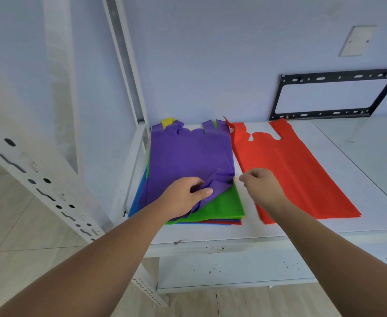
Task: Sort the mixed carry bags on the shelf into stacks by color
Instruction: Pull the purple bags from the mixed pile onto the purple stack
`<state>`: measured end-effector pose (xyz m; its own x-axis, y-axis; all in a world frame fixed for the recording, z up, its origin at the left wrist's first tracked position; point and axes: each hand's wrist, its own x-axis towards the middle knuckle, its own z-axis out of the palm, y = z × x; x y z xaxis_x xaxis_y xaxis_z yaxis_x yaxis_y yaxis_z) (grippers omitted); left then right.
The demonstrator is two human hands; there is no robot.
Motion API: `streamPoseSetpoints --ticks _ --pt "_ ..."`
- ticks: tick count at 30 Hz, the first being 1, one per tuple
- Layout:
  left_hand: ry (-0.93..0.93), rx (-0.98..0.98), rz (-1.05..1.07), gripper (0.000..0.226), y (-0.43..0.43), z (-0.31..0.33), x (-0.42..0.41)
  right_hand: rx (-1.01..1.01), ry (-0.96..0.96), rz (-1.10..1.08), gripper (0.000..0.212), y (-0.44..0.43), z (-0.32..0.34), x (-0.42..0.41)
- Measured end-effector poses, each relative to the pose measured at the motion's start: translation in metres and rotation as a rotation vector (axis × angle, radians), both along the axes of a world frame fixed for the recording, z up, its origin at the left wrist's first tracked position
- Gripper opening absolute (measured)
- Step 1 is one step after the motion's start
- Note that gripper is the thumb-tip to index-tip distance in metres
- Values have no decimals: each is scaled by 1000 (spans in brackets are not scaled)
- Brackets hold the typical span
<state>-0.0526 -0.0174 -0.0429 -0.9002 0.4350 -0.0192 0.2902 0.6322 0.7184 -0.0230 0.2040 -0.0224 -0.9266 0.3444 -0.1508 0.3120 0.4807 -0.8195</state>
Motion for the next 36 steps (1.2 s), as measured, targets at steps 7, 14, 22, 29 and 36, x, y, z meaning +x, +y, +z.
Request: streamPoseSetpoints --ticks 7,14,22,29,36 --pt "232 -7 90 33 5 0 7 -956 -547 71 90 -11 9 -10" --pt "569 -36 -242 29 31 7 66 -828 -399 55 23 -24 6 -31" --pt "255 159 449 7 -18 -10 39 -863 -408 46 7 28 26 -22" --pt "-790 766 641 49 -31 2 5 -560 -613 238 35 38 11 -4" --pt "-252 76 574 34 -26 -7 6 -242 -312 125 23 16 -3 -5"
